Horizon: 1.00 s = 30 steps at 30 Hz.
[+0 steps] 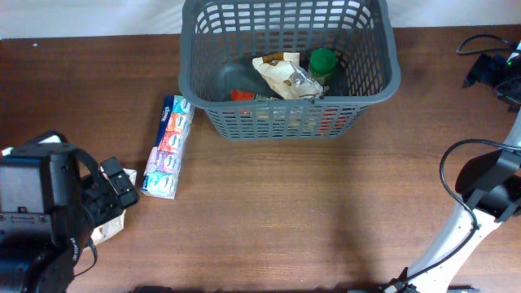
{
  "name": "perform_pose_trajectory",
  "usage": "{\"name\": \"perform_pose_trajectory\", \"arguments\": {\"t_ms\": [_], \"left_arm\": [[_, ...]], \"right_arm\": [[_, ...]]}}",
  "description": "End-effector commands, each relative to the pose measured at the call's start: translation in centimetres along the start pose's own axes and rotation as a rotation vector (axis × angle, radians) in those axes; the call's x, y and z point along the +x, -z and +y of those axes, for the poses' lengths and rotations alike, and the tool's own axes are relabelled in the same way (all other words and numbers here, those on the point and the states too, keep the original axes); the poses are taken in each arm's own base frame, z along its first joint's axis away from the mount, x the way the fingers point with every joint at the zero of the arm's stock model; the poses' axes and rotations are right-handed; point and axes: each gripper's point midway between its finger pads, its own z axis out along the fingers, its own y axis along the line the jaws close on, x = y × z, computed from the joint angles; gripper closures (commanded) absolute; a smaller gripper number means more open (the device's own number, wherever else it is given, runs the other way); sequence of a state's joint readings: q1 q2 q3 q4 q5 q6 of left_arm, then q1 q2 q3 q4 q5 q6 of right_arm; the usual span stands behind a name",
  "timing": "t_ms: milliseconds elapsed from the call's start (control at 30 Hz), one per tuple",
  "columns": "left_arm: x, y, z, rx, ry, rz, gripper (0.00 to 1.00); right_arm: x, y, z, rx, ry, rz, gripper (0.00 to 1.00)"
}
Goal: Pack container
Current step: 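Raise the left gripper and move it toward the tissue pack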
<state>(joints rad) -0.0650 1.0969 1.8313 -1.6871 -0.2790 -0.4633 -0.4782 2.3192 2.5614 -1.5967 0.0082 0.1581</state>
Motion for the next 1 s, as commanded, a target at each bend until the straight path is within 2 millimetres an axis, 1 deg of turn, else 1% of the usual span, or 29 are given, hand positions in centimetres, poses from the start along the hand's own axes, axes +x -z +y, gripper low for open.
{"name": "perform_pose_trajectory", "arguments": {"t_ms": [0,233,333,400,500,633,733,833,900,967], "left_arm": [[0.0,0.0,0.0,0.004,-0.008,0.000,0.01],[-1.1,0.1,-0.4,0.015,0.006,-0.045,0.01],[-2.1,0.1,-1.0,0.042,0.019,-0.084,0.01],[-2.4,0.2,-1.2,0.055,0.023,-0.094,0.01],[-2.5,0.2,-1.4,0.066,0.036,-0.097,0.01],[-2.2,0.3,-2.4,0.123,0.033,-0.074,0.01],[-2.3,0.3,-2.5,0.127,0.034,-0.081,0.01],[-3.3,0.3,-2.8,0.135,0.025,-0.118,0.01],[-4.3,0.3,-3.3,0.140,-0.043,-0.158,0.00],[-5.5,-0.1,-2.7,0.077,-0.093,-0.197,0.01]], "right_arm": [[0.0,0.1,-0.3,0.019,-0.004,-0.004,0.01],[0.0,0.1,-0.3,0.019,-0.005,-0.004,0.01],[0.0,0.1,-0.3,0.019,-0.004,-0.004,0.01],[0.0,0.1,-0.3,0.019,-0.004,-0.004,0.01],[0.0,0.1,-0.3,0.019,-0.004,-0.004,0.01],[0.0,0.1,-0.3,0.019,-0.005,-0.004,0.01],[0.0,0.1,-0.3,0.019,-0.004,-0.004,0.01],[0.0,0.1,-0.3,0.019,-0.004,-0.004,0.01],[0.0,0.1,-0.3,0.019,-0.004,-0.004,0.02],[0.0,0.1,-0.3,0.019,-0.005,-0.004,0.01]]}}
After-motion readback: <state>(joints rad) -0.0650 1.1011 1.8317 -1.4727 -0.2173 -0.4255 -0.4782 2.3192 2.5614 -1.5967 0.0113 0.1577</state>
